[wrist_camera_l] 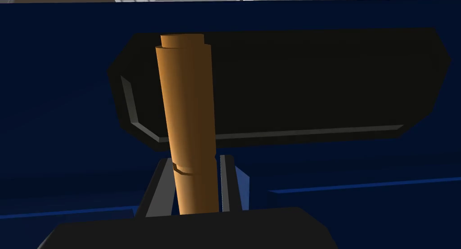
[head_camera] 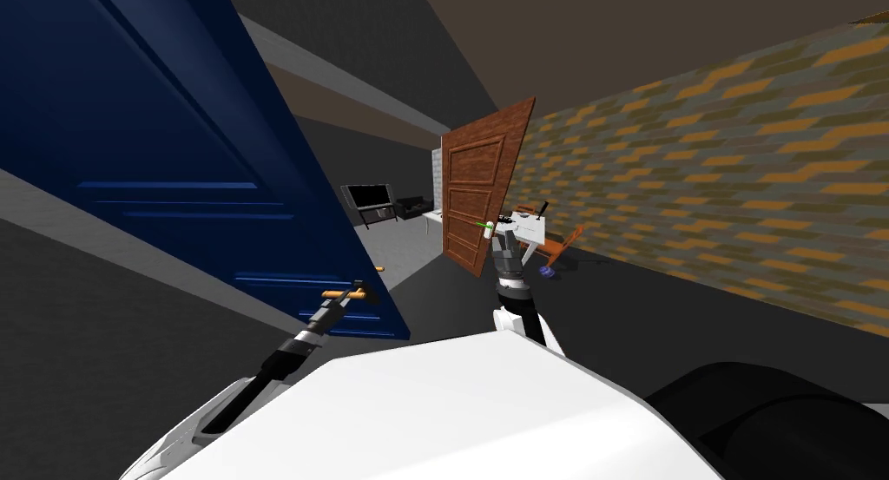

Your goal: Pull the door open

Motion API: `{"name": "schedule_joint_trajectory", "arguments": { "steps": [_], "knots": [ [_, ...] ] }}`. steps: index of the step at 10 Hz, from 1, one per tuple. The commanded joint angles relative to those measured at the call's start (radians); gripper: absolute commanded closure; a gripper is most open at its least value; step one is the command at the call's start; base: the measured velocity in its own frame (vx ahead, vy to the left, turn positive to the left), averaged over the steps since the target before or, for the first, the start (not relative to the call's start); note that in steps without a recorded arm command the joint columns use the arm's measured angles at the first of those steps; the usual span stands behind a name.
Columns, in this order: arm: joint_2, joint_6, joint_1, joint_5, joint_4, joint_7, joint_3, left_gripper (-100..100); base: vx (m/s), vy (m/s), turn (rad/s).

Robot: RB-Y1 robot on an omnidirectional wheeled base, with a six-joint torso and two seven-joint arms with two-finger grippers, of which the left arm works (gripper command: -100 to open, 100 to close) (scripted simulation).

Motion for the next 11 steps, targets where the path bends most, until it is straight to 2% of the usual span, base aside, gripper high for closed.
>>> {"name": "schedule_joint_trajectory", "arguments": {
  "steps": [1, 5, 6, 8, 11],
  "knots": [
    [0.012, -0.023, 0.006, 0.0, 0.013, 0.009, -0.002, 100, -0.193, 0.106, -0.164],
    [0.035, -0.073, 0.017, -0.003, 0.032, 0.026, -0.01, 100, -0.214, 0.1, -0.138],
    [0.028, -0.062, 0.013, -0.006, 0.026, 0.023, -0.016, 100, -0.097, 0.027, -0.036],
    [0.036, -0.086, 0.017, -0.007, 0.041, 0.03, -0.021, 100, -0.172, 0.058, -0.149],
    [0.049, -0.12, 0.02, -0.007, 0.061, 0.039, -0.026, 100, -0.211, 0.118, -0.173]
  ]
}}
